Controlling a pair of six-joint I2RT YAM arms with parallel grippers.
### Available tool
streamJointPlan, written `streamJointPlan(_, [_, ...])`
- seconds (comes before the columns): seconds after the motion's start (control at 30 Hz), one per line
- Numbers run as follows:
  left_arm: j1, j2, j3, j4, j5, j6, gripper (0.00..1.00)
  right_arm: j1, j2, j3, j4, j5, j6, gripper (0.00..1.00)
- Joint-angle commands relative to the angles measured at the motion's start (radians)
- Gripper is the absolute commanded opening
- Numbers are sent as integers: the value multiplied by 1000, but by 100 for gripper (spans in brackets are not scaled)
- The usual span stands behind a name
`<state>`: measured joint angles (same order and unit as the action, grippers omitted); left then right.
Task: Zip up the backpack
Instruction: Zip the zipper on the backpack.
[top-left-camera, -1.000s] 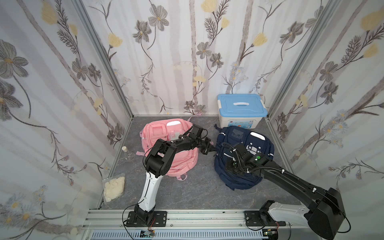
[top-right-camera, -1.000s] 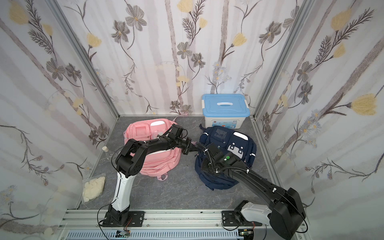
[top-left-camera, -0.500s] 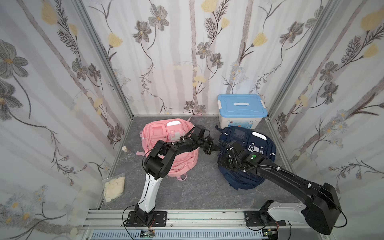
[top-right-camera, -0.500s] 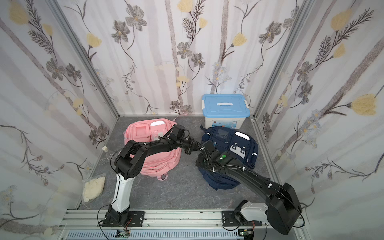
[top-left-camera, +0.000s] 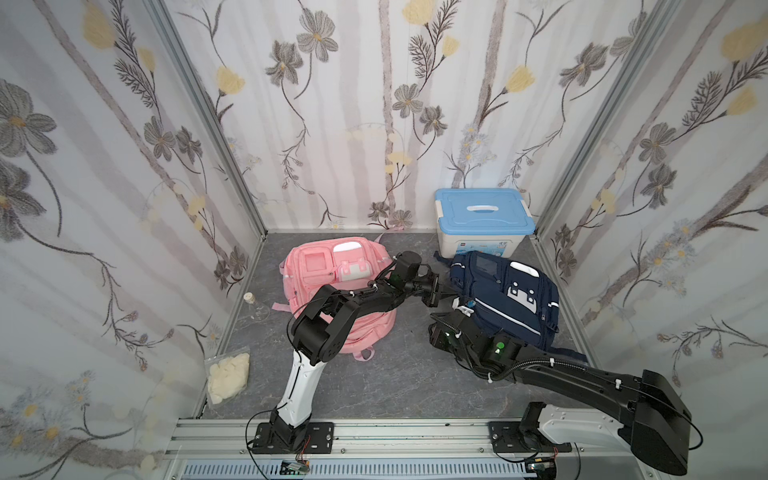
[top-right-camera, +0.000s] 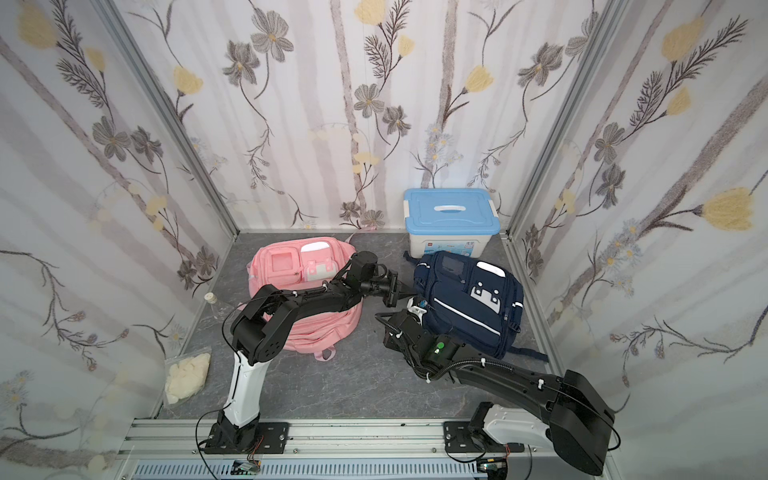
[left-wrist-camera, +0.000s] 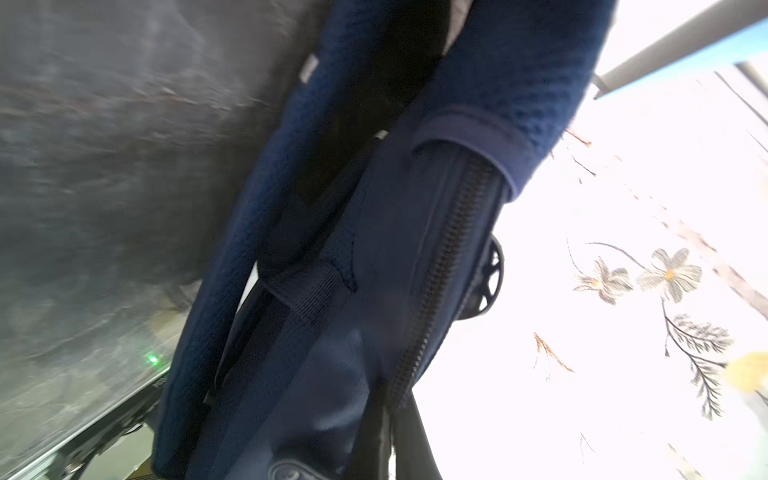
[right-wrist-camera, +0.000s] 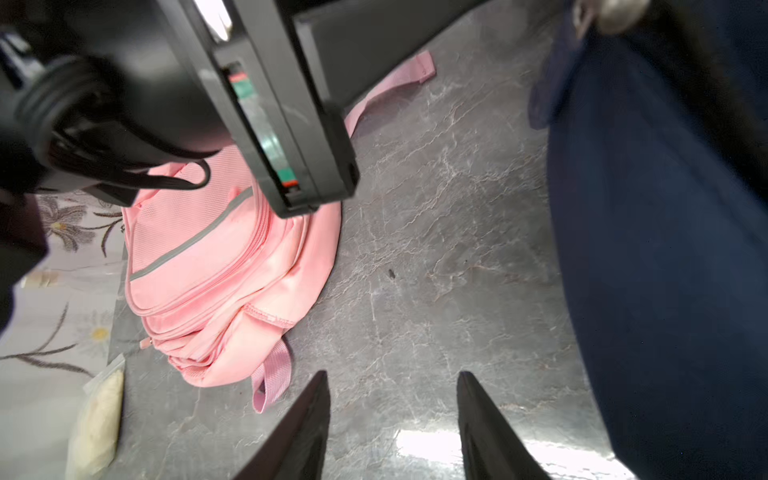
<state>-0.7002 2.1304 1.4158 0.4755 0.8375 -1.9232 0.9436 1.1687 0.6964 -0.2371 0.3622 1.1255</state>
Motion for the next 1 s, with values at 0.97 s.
streamJointPlan(0.97, [-50, 0, 22, 91, -28, -102, 0, -81, -133, -239, 285, 306, -327, 47])
